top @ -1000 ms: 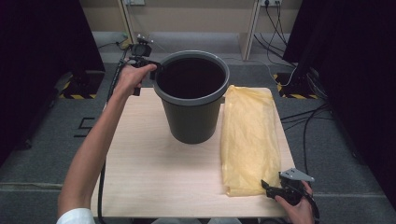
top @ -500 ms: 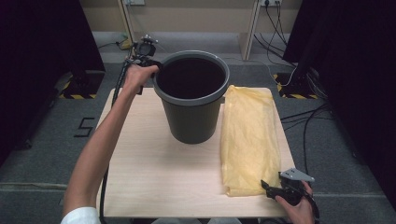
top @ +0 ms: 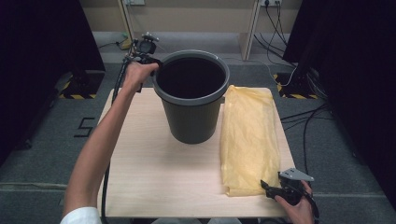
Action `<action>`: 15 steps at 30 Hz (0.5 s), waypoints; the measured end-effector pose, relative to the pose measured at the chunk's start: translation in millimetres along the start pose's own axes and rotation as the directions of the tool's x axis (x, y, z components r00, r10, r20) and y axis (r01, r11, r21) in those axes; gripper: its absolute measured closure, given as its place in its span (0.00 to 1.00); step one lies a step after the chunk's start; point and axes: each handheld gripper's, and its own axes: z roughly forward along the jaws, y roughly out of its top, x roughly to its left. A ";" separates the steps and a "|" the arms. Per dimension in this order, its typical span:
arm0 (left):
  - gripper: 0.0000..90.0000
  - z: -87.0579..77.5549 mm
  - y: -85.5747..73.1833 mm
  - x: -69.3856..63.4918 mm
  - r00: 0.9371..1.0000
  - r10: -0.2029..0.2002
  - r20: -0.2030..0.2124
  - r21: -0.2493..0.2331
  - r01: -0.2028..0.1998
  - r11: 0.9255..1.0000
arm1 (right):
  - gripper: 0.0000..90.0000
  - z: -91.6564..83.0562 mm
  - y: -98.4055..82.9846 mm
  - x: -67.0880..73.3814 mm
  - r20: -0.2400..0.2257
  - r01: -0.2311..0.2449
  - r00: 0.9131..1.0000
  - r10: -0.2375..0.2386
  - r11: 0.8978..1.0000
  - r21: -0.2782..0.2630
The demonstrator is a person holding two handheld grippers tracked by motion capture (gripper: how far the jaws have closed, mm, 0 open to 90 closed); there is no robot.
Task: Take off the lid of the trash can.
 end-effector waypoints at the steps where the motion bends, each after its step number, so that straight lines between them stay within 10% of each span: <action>1: 0.86 0.3 0.1 0.6 1.000 -0.006 0.005 0.004 0.006 1.000 | 0.21 0.2 0.1 -0.1 0.000 0.002 1.000 -0.002 1.000 -0.001; 15: 0.84 11.3 -1.3 0.8 1.000 -0.014 0.011 0.053 0.013 0.999 | 0.21 -0.2 -0.1 0.3 -0.002 -0.001 1.000 0.001 1.000 -0.002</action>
